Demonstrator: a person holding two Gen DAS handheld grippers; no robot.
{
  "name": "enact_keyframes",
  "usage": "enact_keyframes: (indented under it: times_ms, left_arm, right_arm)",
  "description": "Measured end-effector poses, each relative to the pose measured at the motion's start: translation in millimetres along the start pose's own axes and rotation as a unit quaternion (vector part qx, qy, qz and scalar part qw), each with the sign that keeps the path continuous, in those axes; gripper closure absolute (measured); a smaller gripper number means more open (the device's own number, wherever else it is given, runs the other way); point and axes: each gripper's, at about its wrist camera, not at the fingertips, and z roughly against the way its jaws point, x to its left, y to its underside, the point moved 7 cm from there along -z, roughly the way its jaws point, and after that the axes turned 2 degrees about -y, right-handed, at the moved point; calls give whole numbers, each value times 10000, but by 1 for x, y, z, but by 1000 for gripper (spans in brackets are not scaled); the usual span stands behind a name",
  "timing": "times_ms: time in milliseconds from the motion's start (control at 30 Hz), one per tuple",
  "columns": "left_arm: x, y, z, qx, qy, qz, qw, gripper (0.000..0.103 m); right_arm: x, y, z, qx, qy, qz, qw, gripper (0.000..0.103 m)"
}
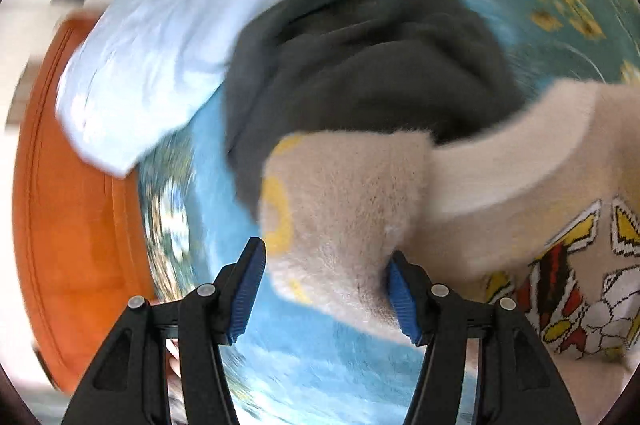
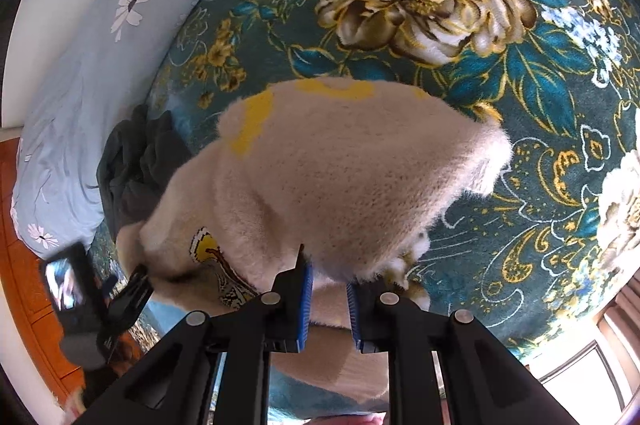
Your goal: Fold clothes
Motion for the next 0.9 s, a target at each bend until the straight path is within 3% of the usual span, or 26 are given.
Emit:
enact_keyframes:
  times_ms: [100, 167, 200, 233, 300, 400, 433, 467, 533, 600, 633, 667, 767, 900]
  left_arm:
    - [41, 31, -17, 297, 376, 944, 9944, 43]
    - [69, 57, -39, 767, 924, 1840, 9756, 43]
    - [83, 70, -50, 1017, 1216, 2300, 9602, 43]
    - [95, 87, -64, 1333, 1460, 2807, 9392, 43]
    - [117, 120, -93, 1928, 1820, 3765, 8877, 43]
    - [145, 162, -124, 2442, 2187, 4850, 8108, 43]
    - [152, 175, -133, 2575, 2266, 5100, 7888, 43]
    - [155, 184, -135, 2646, 2282, 5250, 7761, 43]
    - [161, 197, -138, 2690, 2262, 5396, 7651, 44]
    - [164, 203, -132, 2569, 2564, 5538, 7494, 45]
    - [165, 201, -129, 2465, 2720, 5542, 7471, 45]
    - [165, 194, -128, 2363, 2799, 5444, 7546, 45]
    - [164, 166, -119, 2109, 2739, 4967, 7961, 44]
    - [155, 134, -109, 1945, 2550, 4275, 8452, 44]
  right_arm:
    - [3, 2, 2, -9, -5, 8, 10000, 85]
    - [6, 3, 5, -28, -3, 50, 10000, 85]
    - [8, 4, 6, -45, 4, 83, 10000, 85]
    - [10, 5, 8, -52, 17, 122, 9999, 85]
    - [14, 10, 11, -64, 74, 216, 9997, 85]
    - [18, 14, 14, -87, 152, 319, 9993, 85]
    - [19, 16, 14, -80, 178, 341, 9992, 85]
    - [21, 17, 15, -73, 204, 363, 9991, 85]
    - [24, 19, 16, -68, 260, 407, 9988, 85]
    - [31, 20, 17, -104, 313, 481, 9983, 85]
    - [32, 19, 18, -118, 320, 497, 9982, 85]
    - [34, 17, 18, -155, 346, 501, 9980, 85]
    - [36, 10, 15, -221, 412, 401, 9981, 85]
    - [32, -6, 9, -275, 356, -18, 9990, 82]
